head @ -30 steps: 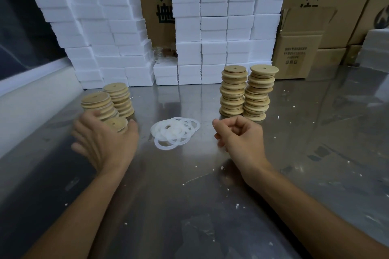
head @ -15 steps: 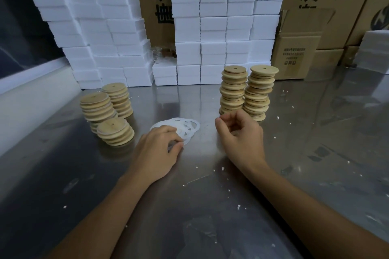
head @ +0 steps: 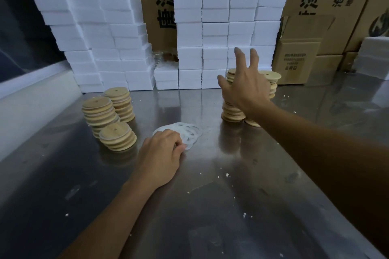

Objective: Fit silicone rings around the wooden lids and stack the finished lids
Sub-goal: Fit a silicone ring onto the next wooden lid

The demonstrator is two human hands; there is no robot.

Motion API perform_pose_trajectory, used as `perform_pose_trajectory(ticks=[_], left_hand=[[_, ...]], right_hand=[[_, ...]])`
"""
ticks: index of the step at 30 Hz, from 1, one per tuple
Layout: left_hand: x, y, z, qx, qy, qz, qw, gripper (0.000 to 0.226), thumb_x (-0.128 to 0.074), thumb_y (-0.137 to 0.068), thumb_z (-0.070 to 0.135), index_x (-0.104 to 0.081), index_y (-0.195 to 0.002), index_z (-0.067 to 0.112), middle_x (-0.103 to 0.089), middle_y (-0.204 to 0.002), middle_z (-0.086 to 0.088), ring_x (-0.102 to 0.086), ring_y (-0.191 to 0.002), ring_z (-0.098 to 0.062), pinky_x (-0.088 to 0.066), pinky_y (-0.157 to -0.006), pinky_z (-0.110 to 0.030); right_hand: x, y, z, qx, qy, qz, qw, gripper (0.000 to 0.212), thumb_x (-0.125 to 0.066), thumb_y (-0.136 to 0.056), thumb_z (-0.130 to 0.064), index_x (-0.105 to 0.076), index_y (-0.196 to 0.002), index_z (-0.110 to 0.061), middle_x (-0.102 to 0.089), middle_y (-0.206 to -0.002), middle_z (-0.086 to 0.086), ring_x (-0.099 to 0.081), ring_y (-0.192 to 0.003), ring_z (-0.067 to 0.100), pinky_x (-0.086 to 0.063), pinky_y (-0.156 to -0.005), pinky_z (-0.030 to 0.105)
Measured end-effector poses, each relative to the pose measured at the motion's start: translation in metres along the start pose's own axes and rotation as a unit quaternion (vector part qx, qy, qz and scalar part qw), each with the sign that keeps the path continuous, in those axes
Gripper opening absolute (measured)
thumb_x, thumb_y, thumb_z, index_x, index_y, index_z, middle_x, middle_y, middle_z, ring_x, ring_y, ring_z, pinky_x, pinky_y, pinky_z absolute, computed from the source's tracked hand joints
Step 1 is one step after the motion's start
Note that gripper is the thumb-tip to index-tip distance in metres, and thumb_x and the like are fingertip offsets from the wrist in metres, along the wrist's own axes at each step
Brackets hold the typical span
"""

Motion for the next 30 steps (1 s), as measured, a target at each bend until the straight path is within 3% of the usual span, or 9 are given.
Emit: perform_pose_trajectory(ticks=[2,4,10,16,19,25,26,28,30], left_hand=[[-0.001,-0.001,0.0,0.001,-0.002,-0.003,1.0,0.013,-0.057,-0.094,0.025,-0.062,-0.083,0.018,-0.066,-0.103,0.005,-0.056,-0.098,-0.016,-0.044,-0.087,-0.039],[-0.001,-0.001,-0.001,0.0,-0.001,-0.006,1.0,0.013,-0.058,-0.093,0.024,-0.062,-0.082,0.018,-0.065,-0.101,0.005,-0.055,-0.097,-0.017,-0.044,-0.086,-0.04],[-0.002,-0.001,0.0,-0.002,0.002,-0.006,1.0,0.014,-0.058,-0.092,0.024,-0.059,-0.08,0.019,-0.062,-0.097,0.007,-0.053,-0.095,-0.015,-0.044,-0.085,-0.039],[-0.002,-0.001,0.001,-0.004,0.006,-0.006,1.0,0.014,-0.06,-0.092,0.027,-0.057,-0.079,0.022,-0.061,-0.095,0.009,-0.052,-0.094,-0.014,-0.043,-0.085,-0.037],[-0.002,-0.001,0.0,0.0,0.007,-0.013,1.0,0.015,-0.064,-0.089,0.034,-0.058,-0.08,0.024,-0.062,-0.1,0.011,-0.053,-0.098,-0.011,-0.044,-0.087,-0.035],[-0.002,-0.002,-0.002,0.019,0.015,-0.015,1.0,0.012,-0.061,-0.091,0.024,-0.061,-0.081,0.018,-0.064,-0.108,0.006,-0.053,-0.105,-0.017,-0.041,-0.092,-0.039],[-0.002,-0.002,-0.003,0.021,0.014,-0.016,1.0,0.012,-0.06,-0.092,0.024,-0.061,-0.082,0.018,-0.064,-0.108,0.006,-0.053,-0.105,-0.017,-0.04,-0.092,-0.039],[-0.002,-0.003,-0.003,0.022,0.007,-0.022,0.999,0.014,-0.057,-0.094,0.023,-0.061,-0.082,0.017,-0.063,-0.109,0.005,-0.052,-0.106,-0.018,-0.04,-0.092,-0.04],[-0.004,-0.003,-0.003,0.022,0.001,-0.026,0.999,0.013,-0.055,-0.094,0.021,-0.059,-0.084,0.016,-0.061,-0.109,0.004,-0.05,-0.107,-0.019,-0.038,-0.09,-0.039]], right_hand=[[-0.009,-0.006,0.008,-0.025,0.035,-0.049,0.998,0.053,-0.05,-0.093,-0.05,-0.046,-0.136,-0.02,-0.044,-0.142,0.01,-0.058,-0.089,0.035,-0.036,-0.067,0.037],[-0.012,-0.007,0.011,-0.017,0.058,-0.054,0.997,0.041,-0.051,-0.093,-0.043,-0.055,-0.123,-0.016,-0.055,-0.123,0.007,-0.059,-0.097,0.035,-0.035,-0.068,0.036],[-0.004,-0.003,0.009,-0.01,0.027,-0.007,1.0,0.034,-0.056,-0.096,-0.036,-0.048,-0.118,-0.011,-0.05,-0.118,0.014,-0.053,-0.078,0.034,-0.037,-0.062,0.038],[0.0,-0.001,0.003,0.023,0.018,0.005,1.0,0.033,-0.059,-0.094,-0.028,-0.043,-0.115,-0.01,-0.057,-0.103,0.013,-0.059,-0.084,0.036,-0.046,-0.063,0.042],[0.015,0.004,-0.003,0.049,0.004,0.061,0.997,0.027,-0.056,-0.097,-0.03,-0.043,-0.109,-0.01,-0.059,-0.092,0.007,-0.058,-0.079,0.037,-0.038,-0.059,0.038],[0.029,0.058,-0.018,0.044,-0.235,0.13,0.962,0.028,-0.054,-0.098,-0.043,-0.046,-0.108,-0.018,-0.058,-0.078,-0.004,-0.054,-0.06,0.02,-0.036,-0.049,0.029],[0.02,0.073,-0.016,0.023,-0.288,0.109,0.951,0.028,-0.053,-0.098,-0.045,-0.046,-0.111,-0.021,-0.06,-0.078,-0.006,-0.058,-0.059,0.016,-0.041,-0.047,0.028],[-0.012,0.102,-0.009,-0.044,-0.396,0.022,0.917,0.02,-0.052,-0.098,-0.048,-0.046,-0.11,-0.034,-0.064,-0.071,-0.004,-0.065,-0.055,0.018,-0.052,-0.045,0.038],[-0.039,0.124,-0.003,-0.101,-0.468,-0.055,0.876,0.007,-0.049,-0.099,-0.049,-0.048,-0.099,-0.042,-0.065,-0.065,-0.001,-0.062,-0.045,0.022,-0.05,-0.045,0.038]])
Point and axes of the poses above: each hand's wrist, its own y-axis away from the middle knuckle, its own x-axis out of the back of the hand, z = x × y, the point moved 9 cm from there along -y, towards the middle knuckle
